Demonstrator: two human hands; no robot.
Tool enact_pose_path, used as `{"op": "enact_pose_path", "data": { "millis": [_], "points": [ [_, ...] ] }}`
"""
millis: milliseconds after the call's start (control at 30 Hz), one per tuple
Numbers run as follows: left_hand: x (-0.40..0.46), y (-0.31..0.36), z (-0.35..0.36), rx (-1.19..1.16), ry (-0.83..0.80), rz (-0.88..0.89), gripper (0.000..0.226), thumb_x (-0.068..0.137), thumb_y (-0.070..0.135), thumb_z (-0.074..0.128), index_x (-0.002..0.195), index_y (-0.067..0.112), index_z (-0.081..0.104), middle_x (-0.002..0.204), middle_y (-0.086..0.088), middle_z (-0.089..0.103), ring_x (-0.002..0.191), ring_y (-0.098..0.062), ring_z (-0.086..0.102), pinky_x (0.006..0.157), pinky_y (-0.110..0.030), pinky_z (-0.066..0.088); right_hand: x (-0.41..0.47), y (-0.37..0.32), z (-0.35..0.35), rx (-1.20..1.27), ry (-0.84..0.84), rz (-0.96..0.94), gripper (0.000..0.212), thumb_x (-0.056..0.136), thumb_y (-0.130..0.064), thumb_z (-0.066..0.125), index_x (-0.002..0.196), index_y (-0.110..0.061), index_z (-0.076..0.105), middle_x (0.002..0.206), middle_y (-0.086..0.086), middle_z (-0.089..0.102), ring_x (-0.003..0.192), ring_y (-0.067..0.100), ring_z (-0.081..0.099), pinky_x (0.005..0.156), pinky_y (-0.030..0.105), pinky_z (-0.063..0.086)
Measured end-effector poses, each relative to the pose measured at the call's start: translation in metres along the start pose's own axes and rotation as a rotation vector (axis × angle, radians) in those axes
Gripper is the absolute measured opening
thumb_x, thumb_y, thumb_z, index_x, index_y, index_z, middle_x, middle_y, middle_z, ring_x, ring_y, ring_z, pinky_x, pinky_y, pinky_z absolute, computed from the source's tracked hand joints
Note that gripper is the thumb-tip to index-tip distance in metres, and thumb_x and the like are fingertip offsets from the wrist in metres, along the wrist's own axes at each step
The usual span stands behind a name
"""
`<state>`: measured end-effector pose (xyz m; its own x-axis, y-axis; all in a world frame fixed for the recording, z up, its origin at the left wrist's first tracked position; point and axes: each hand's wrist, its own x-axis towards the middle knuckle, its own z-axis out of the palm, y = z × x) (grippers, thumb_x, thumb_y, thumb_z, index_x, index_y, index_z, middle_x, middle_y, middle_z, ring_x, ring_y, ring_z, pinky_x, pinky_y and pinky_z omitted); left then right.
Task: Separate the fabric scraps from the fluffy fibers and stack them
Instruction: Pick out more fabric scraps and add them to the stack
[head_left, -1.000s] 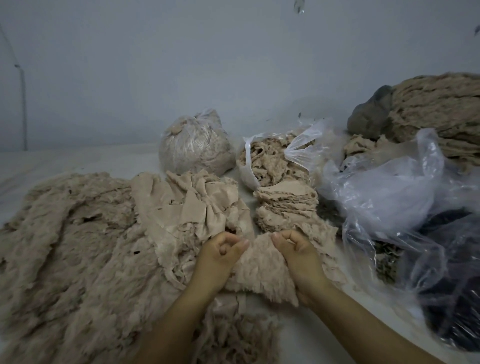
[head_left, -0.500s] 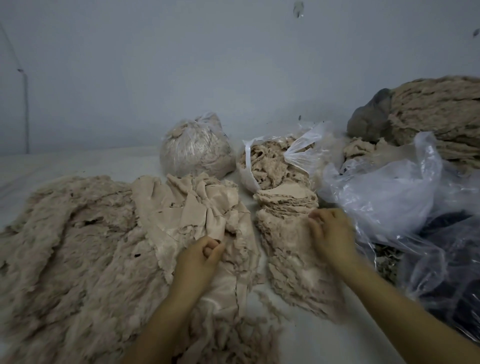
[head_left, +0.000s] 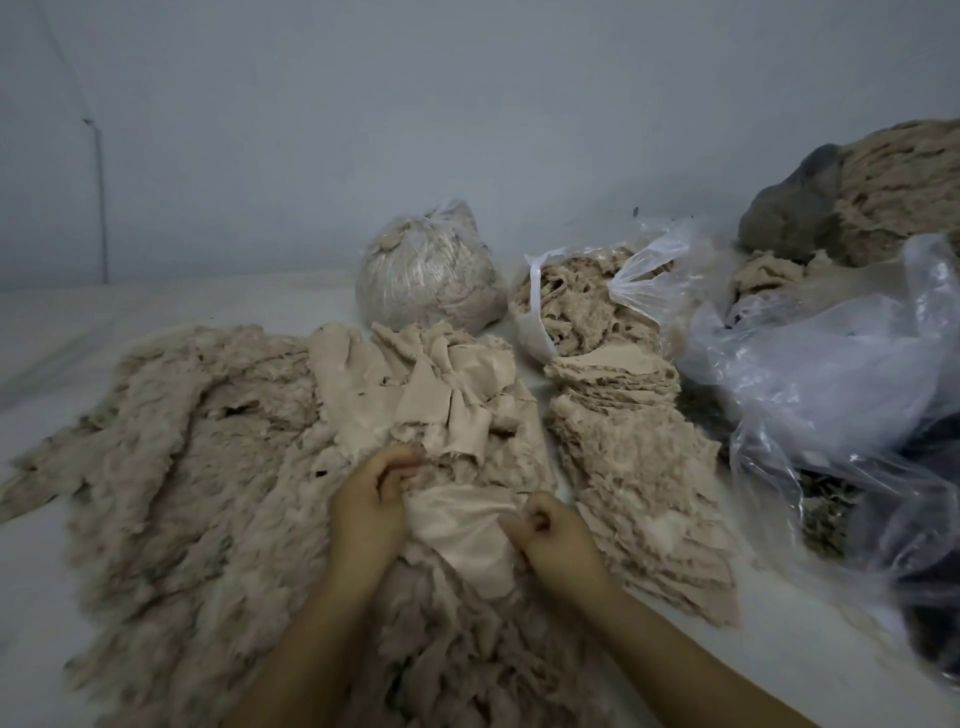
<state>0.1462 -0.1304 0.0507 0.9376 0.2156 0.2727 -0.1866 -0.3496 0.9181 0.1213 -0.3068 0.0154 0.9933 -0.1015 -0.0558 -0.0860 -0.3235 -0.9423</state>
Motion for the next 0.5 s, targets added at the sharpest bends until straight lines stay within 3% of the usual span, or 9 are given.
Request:
{"op": "enact_pose_path", "data": {
  "millis": [100,200,300,367,433,500],
  "points": [
    [0.001,-0.003,-0.003,0.29,-0.113,0.134,0.017,0.093,0.01,0.056,0.103,0.018,0.067,0.099,0.012,0.062,0.089,-0.003,0.055,0.071,0.003,0.032,0.001,-0.004,-0.005,0.423,0.097,0.092,0.033,0.093,-0.014,0.06,0.068,-0.011,0.039,0.059,0.005,0.04,0.058,0.017,0.044,0.062,0.032,0.044],
    [-0.003,0.004,0.003,0.364,-0.255,0.088,0.006,0.089,0.032,0.061,0.09,0.026,0.058,0.085,0.014,0.062,0.072,0.003,0.054,0.06,-0.003,0.037,0.0,-0.005,-0.011,0.514,0.182,0.116,0.031,0.093,-0.02,0.059,0.068,-0.01,0.045,0.053,0.0,0.042,0.052,0.016,0.04,0.051,0.024,0.038],
    [-0.007,0.011,0.012,0.307,-0.262,-0.065,0.033,0.086,0.049,0.059,0.072,0.019,0.057,0.067,0.006,0.059,0.059,-0.006,0.051,0.053,-0.014,0.036,-0.002,-0.008,-0.014,0.707,0.22,0.174,0.027,0.095,-0.019,0.056,0.071,-0.007,0.051,0.065,0.008,0.052,0.061,0.021,0.05,0.061,0.035,0.042],
    [-0.011,0.017,0.017,0.237,-0.337,-0.243,0.049,0.084,0.059,0.055,0.063,0.017,0.045,0.058,-0.001,0.052,0.053,-0.014,0.049,0.052,-0.024,0.036,-0.006,-0.011,-0.014,0.808,0.176,0.203,0.024,0.095,-0.016,0.054,0.075,-0.004,0.053,0.068,0.01,0.059,0.062,0.021,0.058,0.059,0.035,0.049],
    [-0.017,0.024,0.018,0.099,-0.469,-0.355,0.05,0.087,0.055,0.054,0.056,0.019,0.041,0.048,0.0,0.044,0.041,-0.011,0.042,0.045,-0.021,0.032,-0.011,-0.015,-0.014,0.86,0.126,0.202,0.02,0.093,-0.017,0.056,0.081,-0.002,0.056,0.068,0.009,0.064,0.057,0.018,0.064,0.051,0.029,0.052],
    [-0.022,0.03,0.018,-0.094,-0.559,-0.401,0.046,0.092,0.037,0.056,0.051,0.018,0.049,0.043,0.004,0.048,0.031,-0.004,0.036,0.037,-0.014,0.027,-0.018,-0.018,-0.016,0.958,0.054,0.215,0.027,0.093,-0.023,0.056,0.088,0.002,0.065,0.079,0.015,0.07,0.067,0.022,0.07,0.056,0.031,0.055]
  ]
}}
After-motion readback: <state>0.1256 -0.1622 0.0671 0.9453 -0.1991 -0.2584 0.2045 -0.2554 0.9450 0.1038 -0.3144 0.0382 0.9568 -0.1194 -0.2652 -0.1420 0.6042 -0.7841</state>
